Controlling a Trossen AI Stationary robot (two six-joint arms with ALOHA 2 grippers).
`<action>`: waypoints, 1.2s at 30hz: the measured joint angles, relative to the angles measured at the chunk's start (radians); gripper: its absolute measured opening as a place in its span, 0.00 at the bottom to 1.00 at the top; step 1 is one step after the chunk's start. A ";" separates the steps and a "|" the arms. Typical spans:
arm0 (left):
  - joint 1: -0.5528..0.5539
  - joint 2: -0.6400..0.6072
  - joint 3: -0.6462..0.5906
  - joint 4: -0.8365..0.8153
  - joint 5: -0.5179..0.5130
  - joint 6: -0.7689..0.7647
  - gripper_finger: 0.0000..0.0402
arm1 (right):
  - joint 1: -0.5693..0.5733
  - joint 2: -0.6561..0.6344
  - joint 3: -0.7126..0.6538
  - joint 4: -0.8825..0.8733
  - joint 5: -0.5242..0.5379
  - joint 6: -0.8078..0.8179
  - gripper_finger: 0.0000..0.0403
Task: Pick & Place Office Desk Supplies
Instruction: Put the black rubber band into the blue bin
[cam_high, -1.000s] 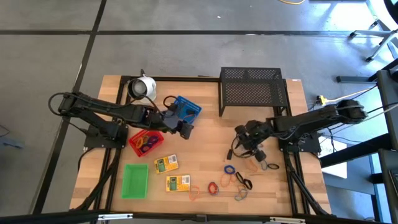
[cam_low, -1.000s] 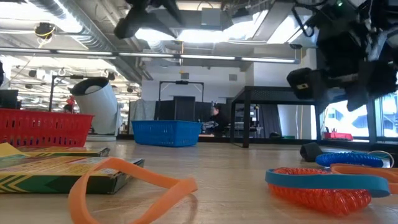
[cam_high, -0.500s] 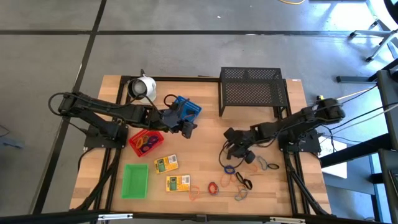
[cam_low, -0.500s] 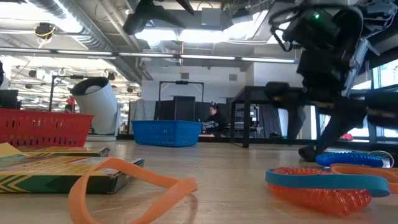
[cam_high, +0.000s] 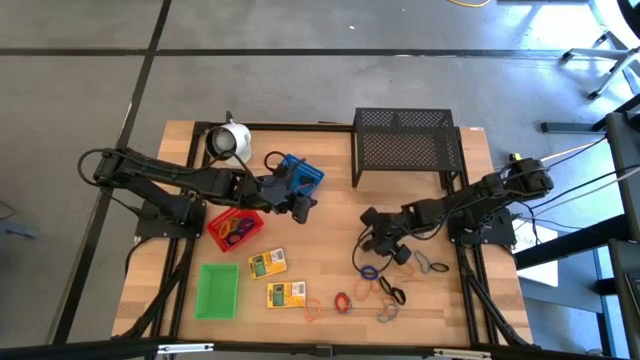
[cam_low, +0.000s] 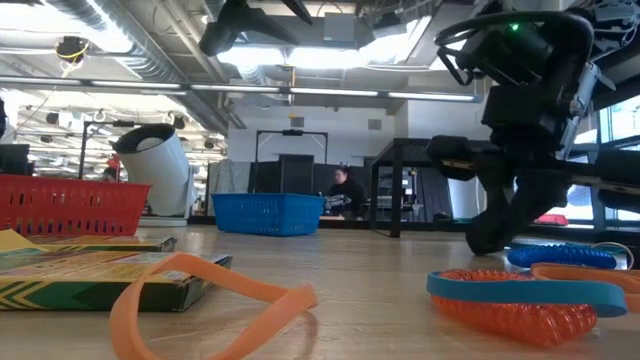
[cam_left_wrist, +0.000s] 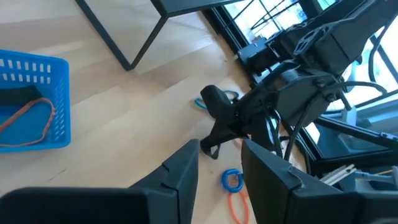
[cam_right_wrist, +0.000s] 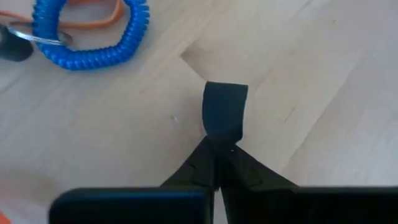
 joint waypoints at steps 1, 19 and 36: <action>0.000 0.000 0.000 0.000 0.000 0.009 0.29 | 0.000 0.000 0.000 0.005 0.015 0.012 0.04; -0.013 0.010 0.000 0.073 0.002 0.560 0.47 | -0.142 -0.002 0.363 -0.054 0.240 0.147 0.02; -0.010 0.010 0.000 0.073 -0.210 1.047 0.51 | -0.341 -0.002 0.621 -0.165 0.000 0.221 0.02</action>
